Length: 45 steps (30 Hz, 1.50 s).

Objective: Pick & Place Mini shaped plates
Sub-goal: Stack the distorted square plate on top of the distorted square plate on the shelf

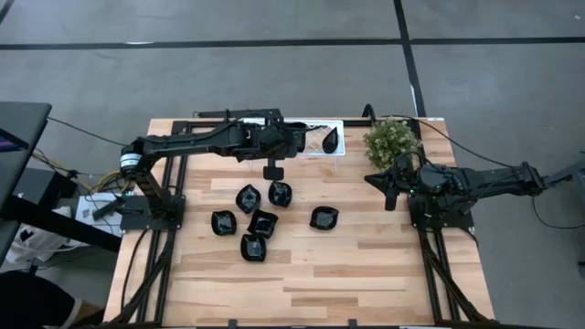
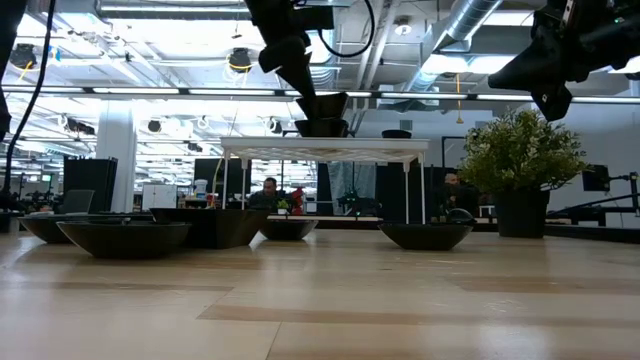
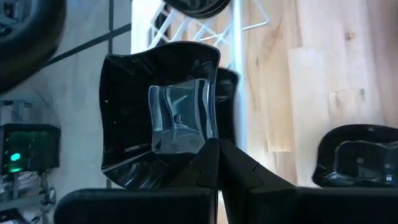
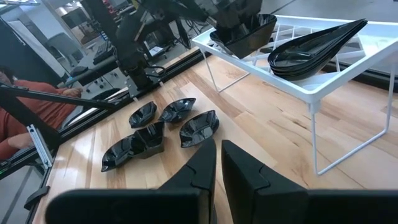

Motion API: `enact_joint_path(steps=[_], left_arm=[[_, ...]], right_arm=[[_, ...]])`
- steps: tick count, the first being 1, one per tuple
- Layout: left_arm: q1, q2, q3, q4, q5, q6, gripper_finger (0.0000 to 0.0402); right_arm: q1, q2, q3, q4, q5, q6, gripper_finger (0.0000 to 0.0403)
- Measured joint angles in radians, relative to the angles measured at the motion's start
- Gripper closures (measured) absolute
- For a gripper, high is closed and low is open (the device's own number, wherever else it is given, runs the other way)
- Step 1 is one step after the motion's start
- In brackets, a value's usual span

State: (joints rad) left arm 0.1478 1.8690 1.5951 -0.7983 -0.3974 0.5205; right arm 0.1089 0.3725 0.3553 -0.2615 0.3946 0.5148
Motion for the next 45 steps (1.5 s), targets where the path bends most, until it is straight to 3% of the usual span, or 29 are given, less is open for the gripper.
enact_joint_path(steps=[26, 36, 45], left_arm=[[0.0, 0.0, 0.0, 0.002, 0.009, -0.001, 0.0395], [0.0, 0.0, 0.0, 0.007, 0.009, -0.005, 0.0368], [0.0, -0.001, 0.0, 0.007, 0.009, -0.004, 0.0319]], right_arm=[[0.0, 0.0, 0.0, 0.001, 0.0, 0.0, 0.0381], [0.0, 0.0, 0.0, 0.001, 0.0, 0.0, 0.0381], [0.0, 0.0, 0.0, 0.002, 0.0, 0.001, 0.0381]])
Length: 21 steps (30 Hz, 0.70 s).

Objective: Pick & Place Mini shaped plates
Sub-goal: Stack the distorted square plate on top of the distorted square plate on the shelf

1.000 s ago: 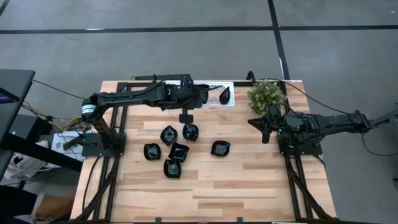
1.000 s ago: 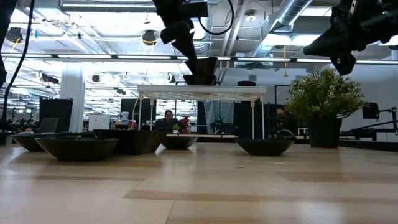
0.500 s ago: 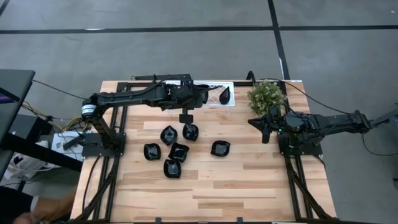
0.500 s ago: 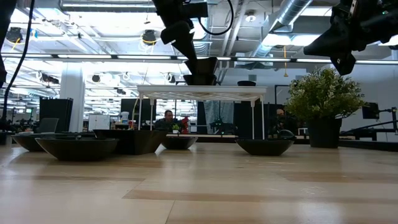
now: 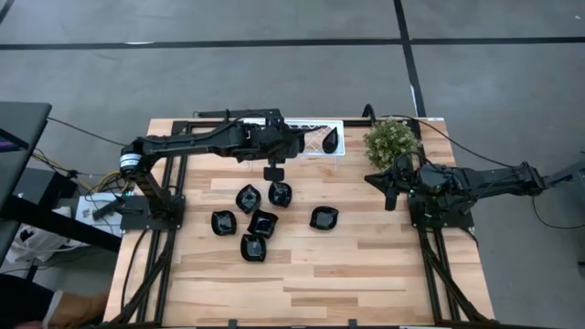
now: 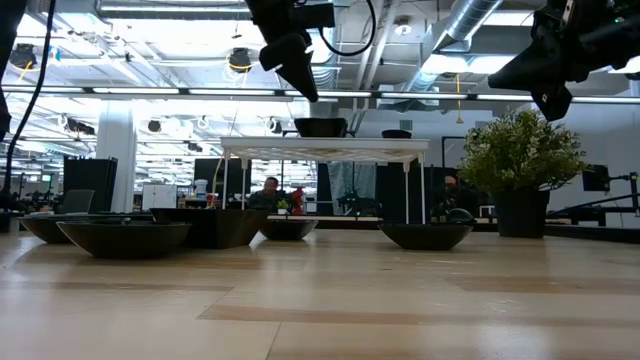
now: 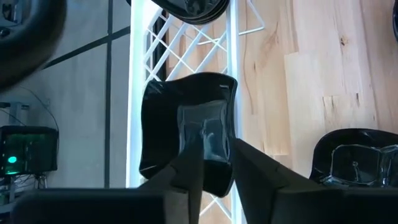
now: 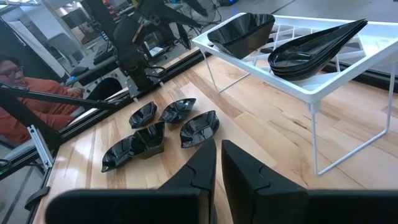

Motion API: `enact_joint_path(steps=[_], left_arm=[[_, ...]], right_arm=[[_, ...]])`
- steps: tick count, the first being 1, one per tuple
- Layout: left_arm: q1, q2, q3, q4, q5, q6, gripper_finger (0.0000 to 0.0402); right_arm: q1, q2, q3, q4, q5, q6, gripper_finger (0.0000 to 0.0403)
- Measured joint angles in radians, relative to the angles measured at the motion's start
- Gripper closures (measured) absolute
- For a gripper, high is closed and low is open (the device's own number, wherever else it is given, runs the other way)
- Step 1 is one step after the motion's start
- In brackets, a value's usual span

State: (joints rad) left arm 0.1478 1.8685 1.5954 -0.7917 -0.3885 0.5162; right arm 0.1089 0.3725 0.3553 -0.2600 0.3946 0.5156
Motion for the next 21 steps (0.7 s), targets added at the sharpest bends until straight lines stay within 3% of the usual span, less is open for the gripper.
enact_joint_path(steps=[4, 11, 15, 21], left_arm=[[-0.002, -0.021, 0.0, 0.002, -0.007, 0.001, 0.0296], [-0.013, -0.132, 0.0, 0.005, -0.112, -0.029, 0.0273], [-0.039, -0.217, 0.001, 0.004, -0.099, -0.189, 0.0273], [-0.082, -0.356, -0.067, 0.005, 0.048, -0.458, 0.0281]], right_arm=[[0.0, 0.0, 0.0, 0.0, 0.0, 0.0, 0.0381], [0.0, 0.0, 0.0, 0.0, 0.0, 0.0, 0.0381], [0.0, 0.0, 0.0, 0.0, 0.0, 0.0, 0.0381], [0.0, 0.0, 0.0, 0.0, 0.0, 0.0, 0.0381]])
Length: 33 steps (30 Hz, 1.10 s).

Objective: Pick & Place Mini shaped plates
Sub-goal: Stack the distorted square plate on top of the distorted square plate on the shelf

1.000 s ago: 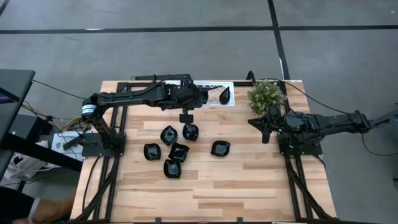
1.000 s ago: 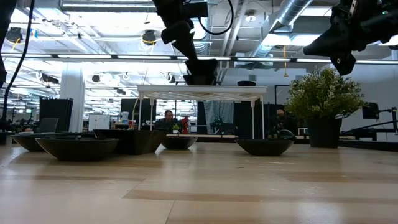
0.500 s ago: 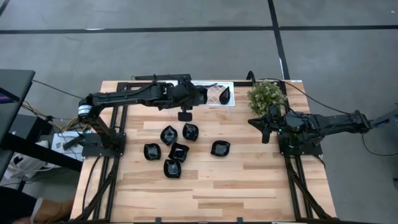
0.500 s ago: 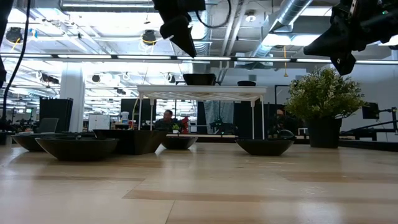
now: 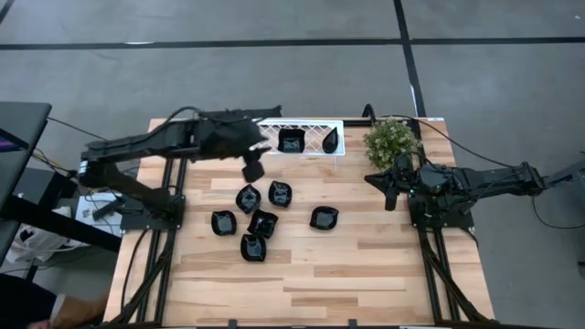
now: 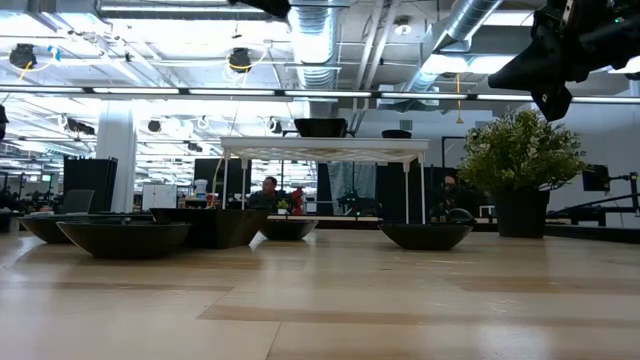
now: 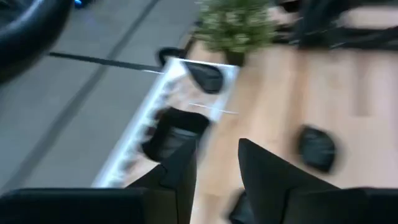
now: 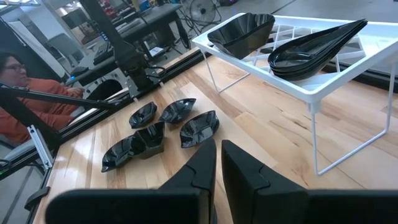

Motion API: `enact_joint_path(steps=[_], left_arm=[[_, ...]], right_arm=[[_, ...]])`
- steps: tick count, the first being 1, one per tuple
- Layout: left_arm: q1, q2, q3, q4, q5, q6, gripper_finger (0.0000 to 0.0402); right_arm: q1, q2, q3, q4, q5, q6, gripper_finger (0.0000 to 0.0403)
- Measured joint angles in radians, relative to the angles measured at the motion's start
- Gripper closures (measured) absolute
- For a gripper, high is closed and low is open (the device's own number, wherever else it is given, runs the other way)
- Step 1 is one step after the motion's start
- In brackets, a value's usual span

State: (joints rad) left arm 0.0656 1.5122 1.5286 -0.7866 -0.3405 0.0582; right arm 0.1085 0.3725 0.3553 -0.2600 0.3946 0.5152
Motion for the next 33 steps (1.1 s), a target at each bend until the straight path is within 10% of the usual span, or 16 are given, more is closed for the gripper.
enact_joint_path(steps=[20, 33], left_arm=[[-0.211, -0.454, -0.551, 0.0, 0.132, -0.807, 0.0286], [-0.344, -0.437, -0.732, 0.112, 0.201, -0.994, 0.0286]], right_arm=[[0.0, 0.0, 0.0, 0.0, 0.0, 0.0, 0.0381], [0.0, 0.0, 0.0, 0.0, 0.0, 0.0, 0.0381]])
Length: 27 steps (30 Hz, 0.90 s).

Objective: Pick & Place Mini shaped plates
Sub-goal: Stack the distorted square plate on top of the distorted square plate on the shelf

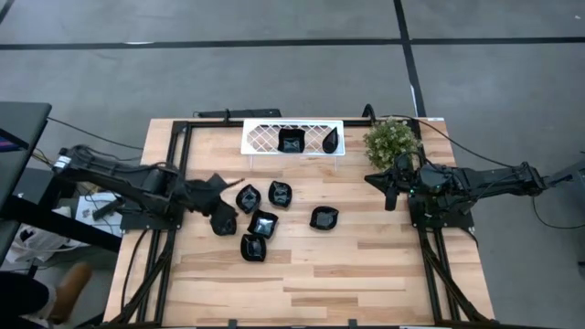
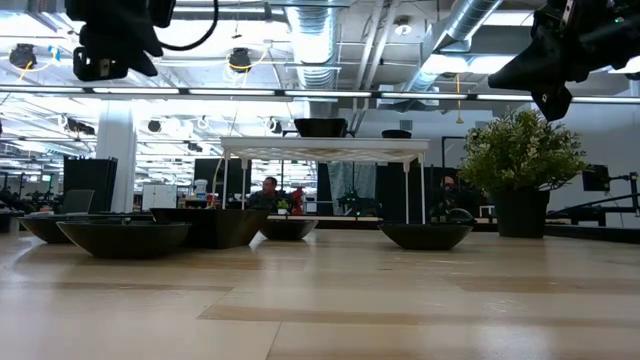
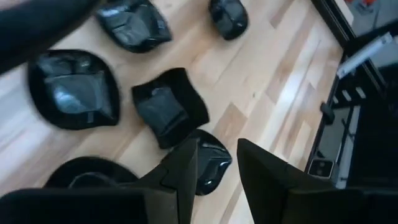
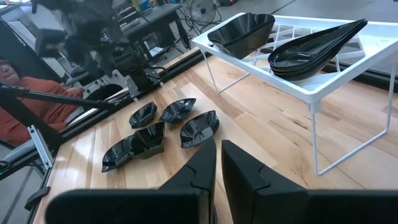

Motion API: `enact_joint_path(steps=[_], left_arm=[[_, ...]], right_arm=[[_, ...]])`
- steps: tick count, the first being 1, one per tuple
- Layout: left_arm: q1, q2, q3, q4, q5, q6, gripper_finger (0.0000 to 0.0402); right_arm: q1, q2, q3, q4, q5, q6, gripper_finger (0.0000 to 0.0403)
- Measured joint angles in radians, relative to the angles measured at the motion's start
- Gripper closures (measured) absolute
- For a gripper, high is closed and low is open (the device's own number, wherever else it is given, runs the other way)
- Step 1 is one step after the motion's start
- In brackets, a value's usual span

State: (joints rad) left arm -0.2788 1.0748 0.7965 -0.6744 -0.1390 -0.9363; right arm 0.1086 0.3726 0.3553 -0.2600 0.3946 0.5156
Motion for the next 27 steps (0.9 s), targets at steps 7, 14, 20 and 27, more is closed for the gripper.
enact_joint_path(steps=[7, 14, 20, 27], left_arm=[[-0.02, 0.135, -0.001, 0.068, 0.067, 0.022, 0.0286], [-0.018, 0.245, -0.001, 0.073, 0.2, -0.089, 0.0286], [-0.022, 0.255, -0.001, 0.074, 0.321, -0.117, 0.0286], [-0.021, 0.193, -0.001, 0.111, 0.265, -0.13, 0.0286]], right_arm=[[0.0, 0.0, 0.0, 0.0, 0.0, 0.0, 0.0381], [0.0, 0.0, 0.0, 0.0, 0.0, 0.0, 0.0381], [0.0, 0.0, 0.0, 0.0, 0.0, 0.0, 0.0381], [0.0, 0.0, 0.0, 0.0, 0.0, 0.0, 0.0381]])
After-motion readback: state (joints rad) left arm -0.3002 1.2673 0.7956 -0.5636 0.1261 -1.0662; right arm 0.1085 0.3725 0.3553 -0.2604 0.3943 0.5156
